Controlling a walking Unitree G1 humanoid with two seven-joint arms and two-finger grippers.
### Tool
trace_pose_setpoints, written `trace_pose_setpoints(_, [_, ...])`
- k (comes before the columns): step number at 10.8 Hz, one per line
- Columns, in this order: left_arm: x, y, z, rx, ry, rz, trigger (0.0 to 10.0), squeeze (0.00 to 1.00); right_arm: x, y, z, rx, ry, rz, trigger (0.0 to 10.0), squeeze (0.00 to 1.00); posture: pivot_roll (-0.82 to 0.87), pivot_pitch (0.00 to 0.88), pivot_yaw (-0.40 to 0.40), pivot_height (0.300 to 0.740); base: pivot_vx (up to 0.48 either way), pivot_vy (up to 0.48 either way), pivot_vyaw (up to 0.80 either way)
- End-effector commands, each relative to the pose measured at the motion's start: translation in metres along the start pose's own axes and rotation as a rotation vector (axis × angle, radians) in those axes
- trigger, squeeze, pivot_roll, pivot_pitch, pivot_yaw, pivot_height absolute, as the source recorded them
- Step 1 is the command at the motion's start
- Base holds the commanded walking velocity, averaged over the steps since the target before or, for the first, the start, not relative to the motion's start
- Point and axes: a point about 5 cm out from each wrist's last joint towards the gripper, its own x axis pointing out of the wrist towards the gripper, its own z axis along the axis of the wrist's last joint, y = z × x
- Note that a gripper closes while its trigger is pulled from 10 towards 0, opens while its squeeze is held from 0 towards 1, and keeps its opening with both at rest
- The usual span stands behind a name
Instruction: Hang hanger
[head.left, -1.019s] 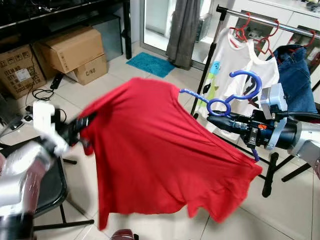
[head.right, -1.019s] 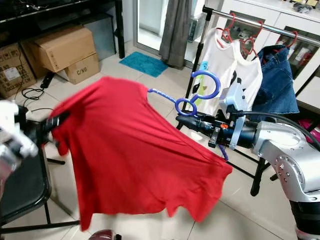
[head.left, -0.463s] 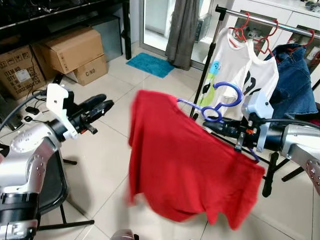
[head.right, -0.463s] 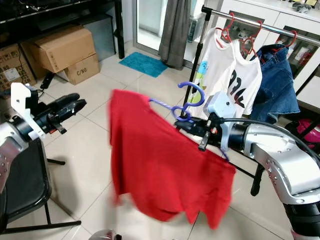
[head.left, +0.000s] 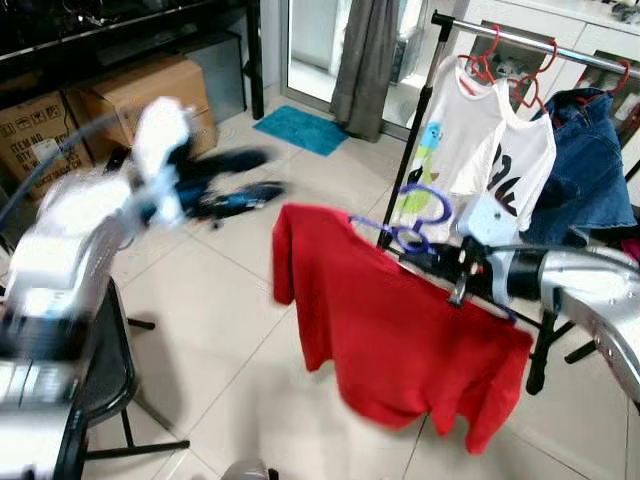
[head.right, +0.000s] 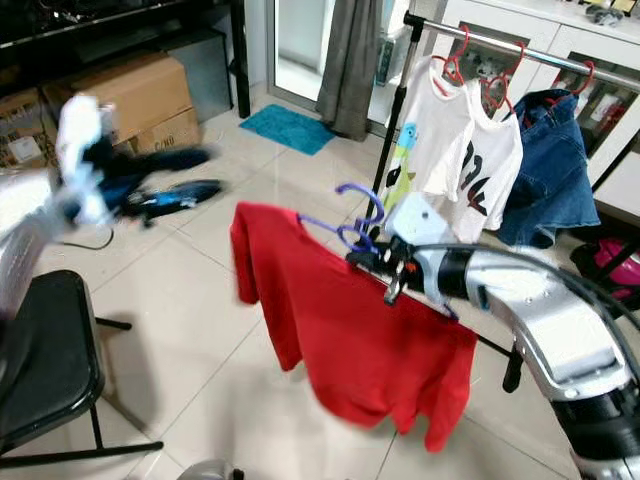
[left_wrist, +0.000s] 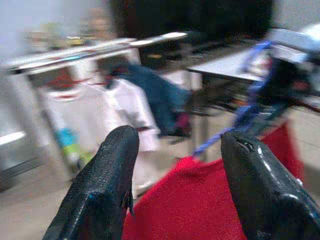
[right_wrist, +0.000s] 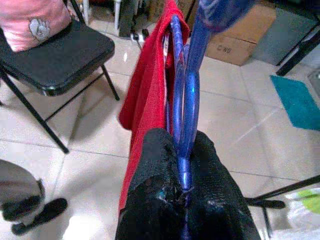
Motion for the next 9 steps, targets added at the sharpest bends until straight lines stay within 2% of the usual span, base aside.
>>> trace_pose_setpoints(1, [0.01, -0.002, 0.001, -0.001, 0.043, -0.108, 10.0, 1.0, -0.001, 0.002, 0.013, -0.067, -0.013, 0.019, 10.0, 0.0, 0.04, 0.002, -0.016, 0.74, 0.0, 0.0, 0.0])
trace_pose_setpoints(2, [0.016, -0.003, 0.005, -0.016, 0.068, -0.22, 10.0, 1.0, -0.001, 0.007, 0.019, -0.096, -0.015, 0.048, 10.0, 0.0, 0.03, 0.004, -0.001, 0.74, 0.0, 0.0, 0.0])
trace_pose_setpoints(3, [0.016, -0.001, 0.003, -0.019, 0.151, -0.341, 10.0, 0.0, -0.001, 0.015, 0.025, -0.126, -0.019, 0.096, 10.0, 0.0, 0.02, 0.009, 0.019, 0.74, 0.0, 0.0, 0.0])
trace_pose_setpoints(4, [0.011, 0.004, 0.0, 0.003, 0.254, -0.426, 10.0, 0.0, -0.003, 0.021, 0.031, -0.158, -0.028, 0.132, 10.0, 0.0, 0.02, 0.014, 0.031, 0.74, 0.0, 0.0, 0.0])
trace_pose_setpoints(6, [0.017, 0.008, -0.002, 0.051, 0.303, -0.448, 10.0, 0.0, -0.005, 0.028, 0.039, -0.195, -0.047, 0.178, 10.0, 0.0, 0.02, 0.016, 0.038, 0.74, 0.0, 0.0, 0.0])
trace_pose_setpoints(7, [0.025, 0.009, -0.003, 0.042, 0.306, -0.467, 10.0, 0.0, -0.005, 0.036, 0.042, -0.224, -0.047, 0.225, 10.0, 0.0, 0.02, 0.016, 0.04, 0.74, 0.0, 0.0, 0.0])
trace_pose_setpoints(8, [0.031, 0.008, -0.003, 0.041, 0.296, -0.485, 9.1, 0.0, -0.005, 0.038, 0.042, -0.233, -0.04, 0.237, 10.0, 0.0, 0.02, 0.016, 0.039, 0.74, 0.0, 0.0, 0.0])
trace_pose_setpoints(9, [0.039, 0.007, -0.006, 0.055, 0.29, -0.504, 2.6, 0.0, -0.003, 0.04, 0.043, -0.244, -0.034, 0.243, 10.0, 0.0, 0.02, 0.016, 0.038, 0.74, 0.0, 0.0, 0.0])
